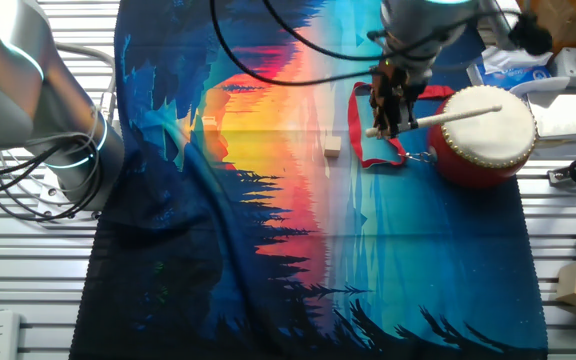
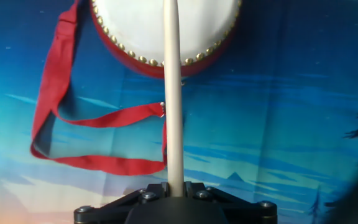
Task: Play the drum
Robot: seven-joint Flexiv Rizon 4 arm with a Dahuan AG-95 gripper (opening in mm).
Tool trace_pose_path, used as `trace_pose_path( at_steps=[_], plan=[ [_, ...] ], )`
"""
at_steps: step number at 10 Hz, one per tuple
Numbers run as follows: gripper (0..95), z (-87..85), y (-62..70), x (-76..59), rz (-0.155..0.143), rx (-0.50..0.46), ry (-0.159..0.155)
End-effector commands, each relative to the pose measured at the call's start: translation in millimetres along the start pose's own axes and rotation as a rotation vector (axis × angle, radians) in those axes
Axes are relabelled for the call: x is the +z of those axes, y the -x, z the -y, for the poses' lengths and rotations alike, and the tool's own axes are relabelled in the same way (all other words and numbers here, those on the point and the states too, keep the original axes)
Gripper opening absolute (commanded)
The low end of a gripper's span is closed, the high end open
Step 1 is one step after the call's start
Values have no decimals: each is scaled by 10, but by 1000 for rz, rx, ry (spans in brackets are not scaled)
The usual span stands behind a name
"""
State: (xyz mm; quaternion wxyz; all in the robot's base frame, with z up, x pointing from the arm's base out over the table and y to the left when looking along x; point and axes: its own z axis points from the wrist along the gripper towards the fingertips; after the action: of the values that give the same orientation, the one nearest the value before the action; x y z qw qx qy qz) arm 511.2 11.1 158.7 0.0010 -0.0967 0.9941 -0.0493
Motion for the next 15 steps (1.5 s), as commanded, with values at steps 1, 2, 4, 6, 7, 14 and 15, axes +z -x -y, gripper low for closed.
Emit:
trace_pose_path(
  at_steps=[1, 2, 4, 6, 7, 14, 15],
  plan=[
    [0, -2, -3, -1, 13, -43, 46],
    [0, -81, 4, 20, 12, -21, 48],
    [0, -396, 37, 34, 17, 17, 42],
    [0, -653, 113, 4, 5, 3, 51],
    [0, -783, 157, 9, -1, -16, 58],
    [0, -1419, 243, 253, -28, 103, 109],
    [0, -1430, 211, 343, -27, 126, 117]
  ],
)
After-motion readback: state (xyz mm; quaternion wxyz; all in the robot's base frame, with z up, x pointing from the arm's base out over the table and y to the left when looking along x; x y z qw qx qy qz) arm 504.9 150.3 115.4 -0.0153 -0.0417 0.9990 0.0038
